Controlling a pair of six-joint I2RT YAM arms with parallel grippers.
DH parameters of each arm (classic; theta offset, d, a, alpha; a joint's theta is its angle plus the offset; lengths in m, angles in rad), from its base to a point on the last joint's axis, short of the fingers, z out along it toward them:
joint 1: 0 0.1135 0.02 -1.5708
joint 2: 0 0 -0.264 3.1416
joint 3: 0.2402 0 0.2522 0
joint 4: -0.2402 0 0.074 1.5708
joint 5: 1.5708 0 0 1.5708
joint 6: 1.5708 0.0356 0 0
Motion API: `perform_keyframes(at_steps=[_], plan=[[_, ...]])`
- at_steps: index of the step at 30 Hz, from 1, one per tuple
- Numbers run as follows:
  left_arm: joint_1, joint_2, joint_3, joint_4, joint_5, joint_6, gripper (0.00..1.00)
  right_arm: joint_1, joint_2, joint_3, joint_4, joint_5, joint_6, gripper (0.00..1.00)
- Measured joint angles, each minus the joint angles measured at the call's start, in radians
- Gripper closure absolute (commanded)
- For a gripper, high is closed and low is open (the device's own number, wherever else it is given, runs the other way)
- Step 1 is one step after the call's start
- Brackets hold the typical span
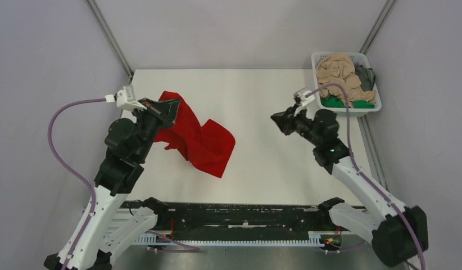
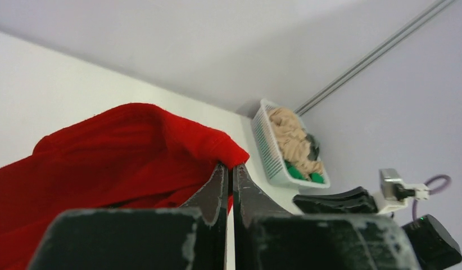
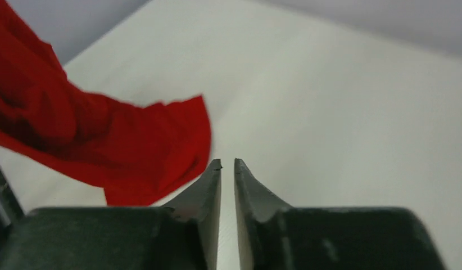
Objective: Fold and stack the t-shirts
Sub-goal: Flatten out the tshirt
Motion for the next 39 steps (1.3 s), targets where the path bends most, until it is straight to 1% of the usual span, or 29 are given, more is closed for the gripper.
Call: perform_keyframes(at_steps=[1, 3, 5, 6, 8, 11, 12, 17, 19, 22, 24, 27, 29, 30, 31, 32, 33, 34, 35, 39], plan=[[0.000, 0.010, -0.013, -0.010, -0.003, 0.000, 0.98, 0.040, 0.044, -0.024, -0.003, -0.008, 0.006, 0.72], [0.000, 0.035, -0.042, -0.034, -0.022, -0.003, 0.98, 0.133, 0.155, -0.047, -0.020, -0.008, 0.018, 0.53], [0.000, 0.061, -0.084, -0.065, -0.061, -0.008, 0.98, 0.254, 0.290, -0.048, -0.033, 0.005, 0.021, 0.41], [0.000, 0.075, -0.102, -0.087, -0.089, -0.010, 0.98, 0.296, 0.337, -0.043, -0.038, 0.018, 0.020, 0.34], [0.000, 0.121, -0.130, -0.156, -0.164, -0.026, 0.98, 0.398, 0.465, -0.008, -0.071, 0.062, 0.008, 0.28], [0.000, 0.169, -0.138, -0.255, -0.275, -0.055, 0.98, 0.517, 0.625, 0.073, -0.113, 0.142, -0.019, 0.18], [0.000, 0.181, -0.138, -0.286, -0.322, -0.066, 0.98, 0.544, 0.662, 0.093, -0.118, 0.163, -0.027, 0.17], [0.001, 0.186, -0.138, -0.337, -0.421, -0.095, 0.98, 0.644, 0.811, 0.209, -0.141, 0.282, -0.050, 0.16], [0.001, 0.185, -0.138, -0.346, -0.447, -0.100, 0.98, 0.658, 0.843, 0.244, -0.145, 0.362, -0.032, 0.16], [0.001, 0.174, -0.145, -0.349, -0.470, -0.103, 0.98, 0.657, 0.871, 0.278, -0.150, 0.530, 0.026, 0.16], [0.001, 0.164, -0.151, -0.350, -0.473, -0.104, 0.98, 0.647, 0.875, 0.280, -0.145, 0.593, 0.052, 0.17], [0.001, 0.154, -0.165, -0.349, -0.473, -0.105, 0.98, 0.625, 0.903, 0.301, -0.133, 0.631, 0.080, 0.19], [0.001, 0.154, -0.170, -0.349, -0.472, -0.105, 0.98, 0.610, 0.954, 0.346, -0.127, 0.634, 0.093, 0.21], [0.001, 0.154, -0.172, -0.349, -0.472, -0.105, 0.98, 0.603, 0.981, 0.369, -0.122, 0.634, 0.097, 0.23], [0.001, 0.154, -0.172, -0.349, -0.472, -0.104, 0.98, 0.600, 1.006, 0.388, -0.119, 0.632, 0.101, 0.28], [0.001, 0.153, -0.172, -0.349, -0.472, -0.104, 0.98, 0.597, 1.027, 0.403, -0.115, 0.628, 0.105, 0.38], [0.001, 0.152, -0.172, -0.349, -0.472, -0.105, 0.98, 0.595, 1.047, 0.415, -0.109, 0.624, 0.111, 0.57], [0.001, 0.150, -0.174, -0.349, -0.472, -0.104, 0.98, 0.595, 1.059, 0.428, -0.100, 0.616, 0.121, 0.85], [0.001, 0.147, -0.174, -0.350, -0.473, -0.104, 0.98, 0.595, 1.065, 0.436, -0.100, 0.614, 0.114, 0.99], [0.001, 0.128, -0.175, -0.349, -0.480, -0.104, 0.98, 0.594, 1.068, 0.438, -0.083, 0.602, 0.132, 1.00]])
